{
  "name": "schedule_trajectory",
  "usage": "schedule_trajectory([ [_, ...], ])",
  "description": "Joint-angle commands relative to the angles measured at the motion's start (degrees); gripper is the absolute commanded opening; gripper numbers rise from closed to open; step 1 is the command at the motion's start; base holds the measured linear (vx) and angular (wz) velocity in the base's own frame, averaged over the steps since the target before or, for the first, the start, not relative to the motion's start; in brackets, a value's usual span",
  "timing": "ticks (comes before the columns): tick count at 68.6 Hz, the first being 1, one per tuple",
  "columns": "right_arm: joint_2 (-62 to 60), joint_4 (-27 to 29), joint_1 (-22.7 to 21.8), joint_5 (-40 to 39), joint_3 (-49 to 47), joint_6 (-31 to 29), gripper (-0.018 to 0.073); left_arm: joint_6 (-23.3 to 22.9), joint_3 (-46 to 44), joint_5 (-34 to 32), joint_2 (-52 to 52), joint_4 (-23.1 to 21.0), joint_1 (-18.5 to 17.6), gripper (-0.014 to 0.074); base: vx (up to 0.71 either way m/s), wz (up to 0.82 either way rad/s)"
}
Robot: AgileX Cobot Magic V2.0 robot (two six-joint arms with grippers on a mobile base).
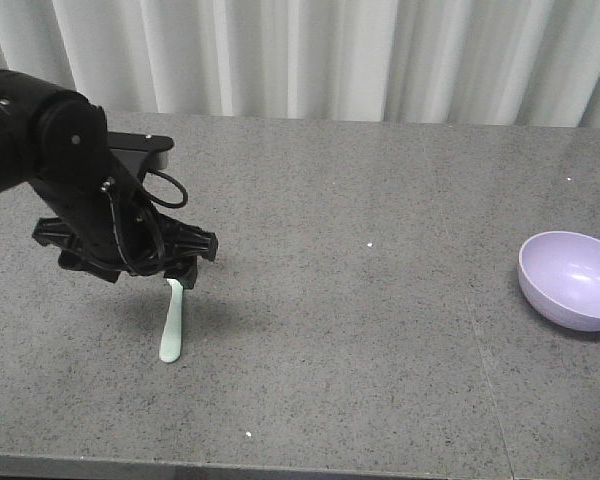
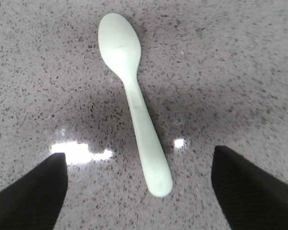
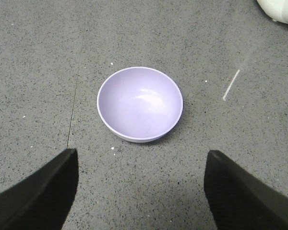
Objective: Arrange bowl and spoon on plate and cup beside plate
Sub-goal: 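Grasp the pale green spoon handle with the left gripper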
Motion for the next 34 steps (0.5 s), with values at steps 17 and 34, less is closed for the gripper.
schedule_trajectory([
  [17, 0.3, -0.6, 0.0, -4.1, -1.6, 0.0, 0.0538, -3.0, -1.8, -5.2, 3.1, 0.3, -0.4, 0.0575, 0.0, 0.0],
  [34, 0.3, -0.6, 0.0, -4.3, -1.6, 0.0, 0.0538, -4.7, -1.8, -6.5, 7.8, 1.4, -0.4, 0.0575, 0.0, 0.0],
])
